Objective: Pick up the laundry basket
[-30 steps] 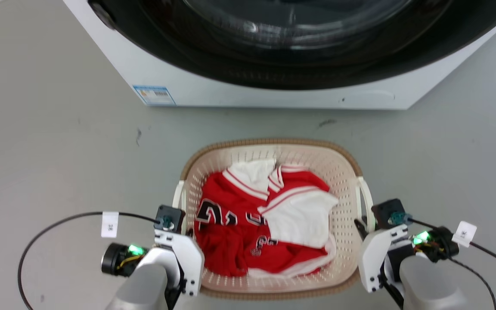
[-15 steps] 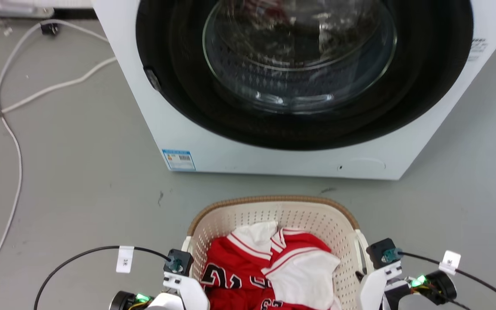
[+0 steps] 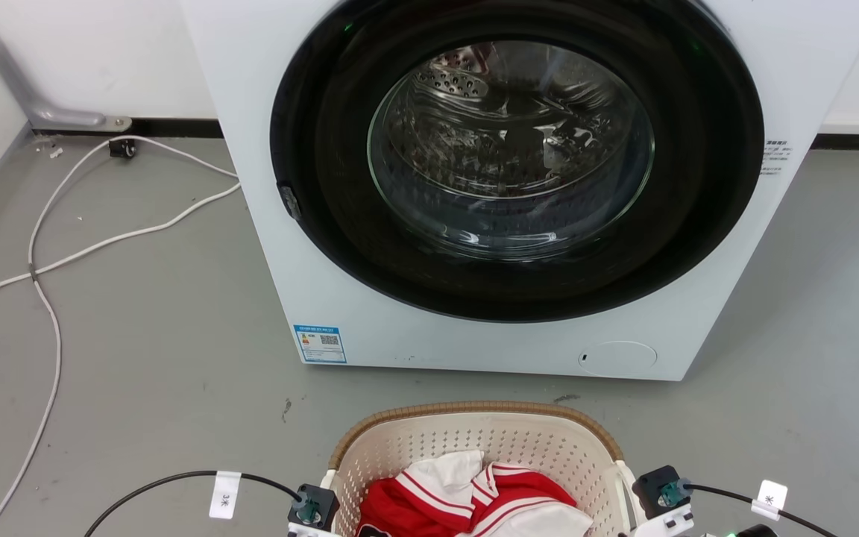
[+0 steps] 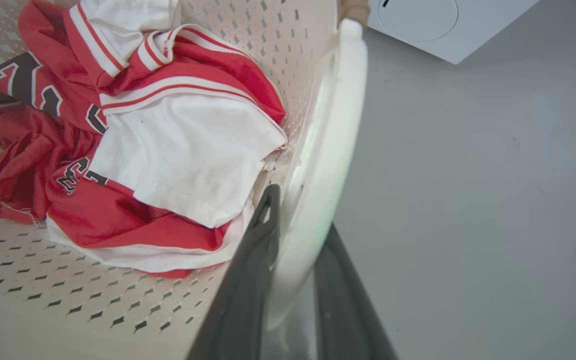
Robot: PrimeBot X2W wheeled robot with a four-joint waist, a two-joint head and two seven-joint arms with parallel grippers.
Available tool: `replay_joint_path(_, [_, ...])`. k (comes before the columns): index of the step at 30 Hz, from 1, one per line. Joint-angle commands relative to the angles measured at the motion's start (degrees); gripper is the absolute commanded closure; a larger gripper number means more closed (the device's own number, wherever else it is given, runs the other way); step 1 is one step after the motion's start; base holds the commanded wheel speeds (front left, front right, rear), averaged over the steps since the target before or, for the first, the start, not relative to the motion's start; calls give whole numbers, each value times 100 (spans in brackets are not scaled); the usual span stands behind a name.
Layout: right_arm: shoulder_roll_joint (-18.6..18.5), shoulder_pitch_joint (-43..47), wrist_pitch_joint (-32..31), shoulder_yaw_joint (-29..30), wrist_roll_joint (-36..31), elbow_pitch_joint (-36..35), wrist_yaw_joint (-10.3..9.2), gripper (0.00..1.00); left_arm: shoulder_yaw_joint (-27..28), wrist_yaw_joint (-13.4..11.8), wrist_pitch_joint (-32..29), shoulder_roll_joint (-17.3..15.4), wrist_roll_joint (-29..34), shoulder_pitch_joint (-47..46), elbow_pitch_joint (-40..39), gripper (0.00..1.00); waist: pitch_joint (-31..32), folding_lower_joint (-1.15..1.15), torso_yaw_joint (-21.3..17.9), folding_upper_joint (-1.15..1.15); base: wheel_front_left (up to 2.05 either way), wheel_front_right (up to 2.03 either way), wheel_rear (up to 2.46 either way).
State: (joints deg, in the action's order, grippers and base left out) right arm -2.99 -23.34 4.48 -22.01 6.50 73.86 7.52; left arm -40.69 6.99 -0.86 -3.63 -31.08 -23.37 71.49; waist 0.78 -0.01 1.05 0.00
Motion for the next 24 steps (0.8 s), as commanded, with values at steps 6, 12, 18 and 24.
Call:
replay_joint_path(6, [13, 80, 20, -53, 8, -25, -6, 100, -235, 82, 15, 9, -137, 69, -44, 100, 93, 1, 23, 0, 0, 0, 0])
replay_joint_path(12, [14, 119, 15, -84, 42, -22, -6, 100, -401, 83, 63, 5, -307, 58, -39, 100, 98, 1, 32, 0, 0, 0, 0])
replay_joint_path(18, [15, 116, 13, -124, 71, -20, -6, 100, -546, 83, 78, -6, -463, 22, -24, 100, 77, 1, 20, 0, 0, 0, 0])
replay_joint_path(24, [15, 134, -2, -146, 106, -20, -6, 100, -686, 83, 109, -27, -584, -20, 3, 100, 74, 1, 13, 0, 0, 0, 0])
